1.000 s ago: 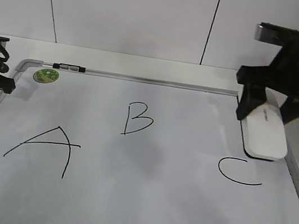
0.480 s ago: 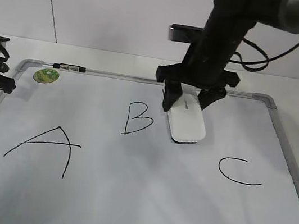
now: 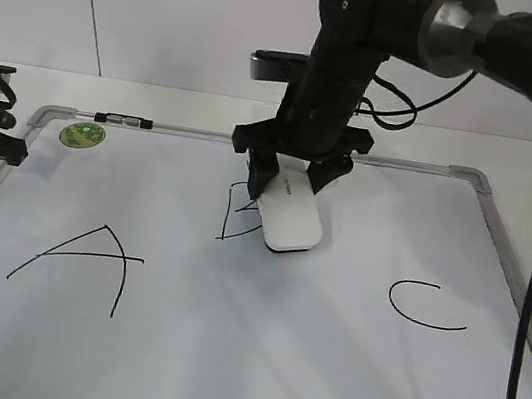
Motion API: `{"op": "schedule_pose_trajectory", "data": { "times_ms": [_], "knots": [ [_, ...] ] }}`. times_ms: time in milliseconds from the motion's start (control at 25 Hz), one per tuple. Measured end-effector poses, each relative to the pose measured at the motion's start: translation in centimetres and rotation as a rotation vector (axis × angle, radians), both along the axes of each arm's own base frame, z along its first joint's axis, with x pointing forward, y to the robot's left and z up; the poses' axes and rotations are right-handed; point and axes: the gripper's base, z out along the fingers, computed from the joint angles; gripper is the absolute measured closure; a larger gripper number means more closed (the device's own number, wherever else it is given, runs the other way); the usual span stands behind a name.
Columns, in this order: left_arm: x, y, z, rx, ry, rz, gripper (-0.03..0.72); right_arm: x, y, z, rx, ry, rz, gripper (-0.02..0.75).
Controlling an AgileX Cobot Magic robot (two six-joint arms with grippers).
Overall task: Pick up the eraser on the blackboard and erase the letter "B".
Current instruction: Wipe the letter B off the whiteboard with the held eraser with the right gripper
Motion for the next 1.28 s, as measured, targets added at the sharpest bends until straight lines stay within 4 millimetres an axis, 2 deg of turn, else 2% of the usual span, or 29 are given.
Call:
{"op": "schedule_pose_trajectory", "data": {
  "times_ms": [400,920,1280],
  "knots": [
    [0.0,-0.1,0.0,-0.007,0.003,0.005,0.648,1.1,0.5,-1.6,-0.02,0.007,0.005,0.19],
    [0.0,-0.1,0.0,-0.009,0.003,0.006,0.648,1.5,0.7,-2.3,-0.028,0.002,0.017,0.19],
    [0.0,-0.1,0.0,-0.009,0.003,0.006,0.648,0.6,2.6,-2.7,-0.071,-0.023,0.114,0.19]
  ]
}}
